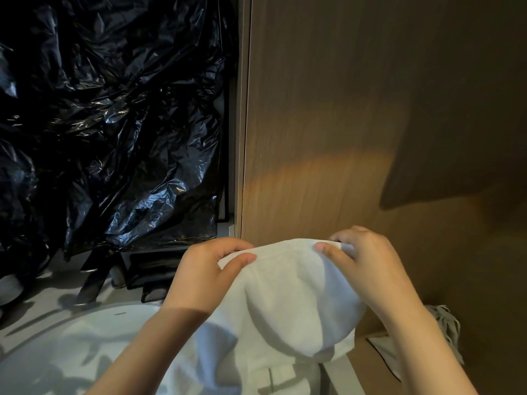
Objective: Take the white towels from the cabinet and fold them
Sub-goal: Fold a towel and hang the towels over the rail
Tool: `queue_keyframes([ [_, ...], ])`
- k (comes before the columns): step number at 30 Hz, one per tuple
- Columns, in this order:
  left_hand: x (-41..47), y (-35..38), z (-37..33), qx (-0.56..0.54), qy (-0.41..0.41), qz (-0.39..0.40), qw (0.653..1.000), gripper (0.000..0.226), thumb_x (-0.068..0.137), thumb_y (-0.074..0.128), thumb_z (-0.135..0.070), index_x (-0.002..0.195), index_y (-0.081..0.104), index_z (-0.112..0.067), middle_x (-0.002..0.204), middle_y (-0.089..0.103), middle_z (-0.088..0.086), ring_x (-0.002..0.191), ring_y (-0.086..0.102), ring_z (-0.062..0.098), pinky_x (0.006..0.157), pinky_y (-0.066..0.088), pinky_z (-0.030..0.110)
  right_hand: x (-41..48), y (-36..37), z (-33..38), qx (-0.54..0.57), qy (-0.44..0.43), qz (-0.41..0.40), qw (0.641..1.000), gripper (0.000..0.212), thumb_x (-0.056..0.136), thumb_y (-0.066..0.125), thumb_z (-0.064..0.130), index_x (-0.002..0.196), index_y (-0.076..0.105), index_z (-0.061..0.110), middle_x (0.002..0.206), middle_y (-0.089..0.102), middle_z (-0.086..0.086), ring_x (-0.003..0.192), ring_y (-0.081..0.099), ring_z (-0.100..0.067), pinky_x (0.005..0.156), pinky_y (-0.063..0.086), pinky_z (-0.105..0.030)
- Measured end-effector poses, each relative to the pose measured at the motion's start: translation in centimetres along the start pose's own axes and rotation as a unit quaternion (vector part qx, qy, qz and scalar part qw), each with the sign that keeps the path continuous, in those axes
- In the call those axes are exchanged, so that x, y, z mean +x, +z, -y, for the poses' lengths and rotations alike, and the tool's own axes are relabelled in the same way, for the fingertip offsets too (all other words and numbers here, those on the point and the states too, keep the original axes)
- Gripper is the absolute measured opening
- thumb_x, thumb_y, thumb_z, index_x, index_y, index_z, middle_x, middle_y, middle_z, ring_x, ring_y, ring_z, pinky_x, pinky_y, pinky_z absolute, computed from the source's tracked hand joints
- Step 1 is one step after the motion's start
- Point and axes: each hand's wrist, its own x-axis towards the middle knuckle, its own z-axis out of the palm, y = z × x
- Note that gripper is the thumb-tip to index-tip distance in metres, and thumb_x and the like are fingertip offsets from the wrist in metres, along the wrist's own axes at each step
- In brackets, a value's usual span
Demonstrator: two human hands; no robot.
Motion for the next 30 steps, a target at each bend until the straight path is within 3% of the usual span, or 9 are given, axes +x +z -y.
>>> queue_keyframes([
  [3, 0.0, -0.9, 0.6, -0.017, -0.025, 0.043, 0.999, 0.019, 0.084, 0.072, -0.018, 0.09, 0.06, -0.032, 0.075, 0.069, -0.016, 0.082, 0.061, -0.001, 0.075, 0.04, 0.011, -0.1, 0.5, -0.8, 0.034, -0.003, -0.027, 0.999, 0.02, 0.09, 0.061, 0.048, 0.085, 0.066, 0.03, 0.086, 0.058, 0.016, 0.079, 0.057, -0.006, 0.066, 0.046, -0.022],
  [6, -0.1, -1.4, 1.4, -0.027, -0.033, 0.093, 0.995, 0.018, 0.083, 0.074, -0.016, 0.086, 0.058, -0.025, 0.064, 0.063, -0.01, 0.067, 0.057, 0.003, 0.067, 0.039, 0.008, -0.3, 1.3, -1.2, 0.069, 0.014, -0.054, 0.996, 0.014, 0.092, 0.061, 0.043, 0.084, 0.064, 0.031, 0.086, 0.058, 0.018, 0.079, 0.057, -0.006, 0.065, 0.043, -0.018],
  [9, -0.6, -1.4, 2.9, -0.018, -0.042, 0.119, 0.992, 0.018, 0.077, 0.08, -0.02, 0.08, 0.062, -0.023, 0.073, 0.065, 0.0, 0.071, 0.06, 0.008, 0.072, 0.044, 0.01, -0.1, 2.1, -1.5, 0.088, 0.022, -0.068, 0.994, 0.013, 0.093, 0.061, 0.04, 0.085, 0.065, 0.03, 0.088, 0.059, 0.017, 0.08, 0.057, -0.005, 0.064, 0.04, -0.018],
  [12, -1.5, -1.1, 4.3, 0.015, -0.049, 0.158, 0.986, 0.016, 0.076, 0.08, -0.029, 0.077, 0.065, -0.027, 0.081, 0.068, -0.011, 0.084, 0.063, 0.005, 0.083, 0.046, 0.016, 0.1, 2.5, -1.6, 0.095, 0.017, -0.076, 0.992, 0.013, 0.094, 0.06, 0.038, 0.084, 0.064, 0.031, 0.086, 0.058, 0.017, 0.079, 0.056, -0.005, 0.063, 0.039, -0.02],
  [17, -3.1, -0.9, 6.4, 0.056, -0.074, 0.201, 0.975, 0.017, 0.079, 0.077, -0.039, 0.075, 0.067, -0.026, 0.082, 0.067, -0.019, 0.086, 0.06, 0.004, 0.081, 0.046, 0.015, -0.1, 2.6, -1.9, 0.101, 0.024, -0.092, 0.99, 0.011, 0.094, 0.061, 0.035, 0.085, 0.064, 0.03, 0.087, 0.059, 0.016, 0.079, 0.056, -0.004, 0.062, 0.04, -0.021],
  [20, -4.0, -0.4, 7.4, 0.053, -0.08, 0.208, 0.973, 0.016, 0.081, 0.074, -0.036, 0.073, 0.065, -0.026, 0.082, 0.063, -0.024, 0.085, 0.057, 0.001, 0.077, 0.041, 0.01, -0.2, 2.8, -2.0, 0.099, 0.021, -0.096, 0.99, 0.01, 0.094, 0.062, 0.034, 0.084, 0.063, 0.03, 0.087, 0.059, 0.016, 0.079, 0.056, -0.004, 0.063, 0.041, -0.021],
  [26, -4.5, 1.2, 8.0, 0.051, -0.008, 0.159, 0.986, 0.028, 0.079, 0.043, -0.05, 0.07, 0.045, -0.023, 0.077, 0.049, -0.015, 0.075, 0.048, 0.008, 0.065, 0.036, 0.016, -0.1, 2.9, -2.0, 0.099, 0.023, -0.115, 0.988, 0.009, 0.094, 0.061, 0.035, 0.085, 0.063, 0.031, 0.087, 0.059, 0.014, 0.08, 0.055, -0.003, 0.063, 0.041, -0.021],
  [30, -4.8, 2.1, 8.9, 0.027, 0.008, 0.15, 0.988, 0.025, 0.083, 0.05, -0.05, 0.067, 0.059, -0.033, 0.079, 0.055, -0.012, 0.077, 0.055, 0.009, 0.071, 0.044, 0.023, -0.2, 2.7, -2.0, 0.107, 0.027, -0.133, 0.985, 0.01, 0.094, 0.062, 0.035, 0.084, 0.062, 0.033, 0.086, 0.057, 0.019, 0.081, 0.055, -0.004, 0.064, 0.042, -0.021],
])
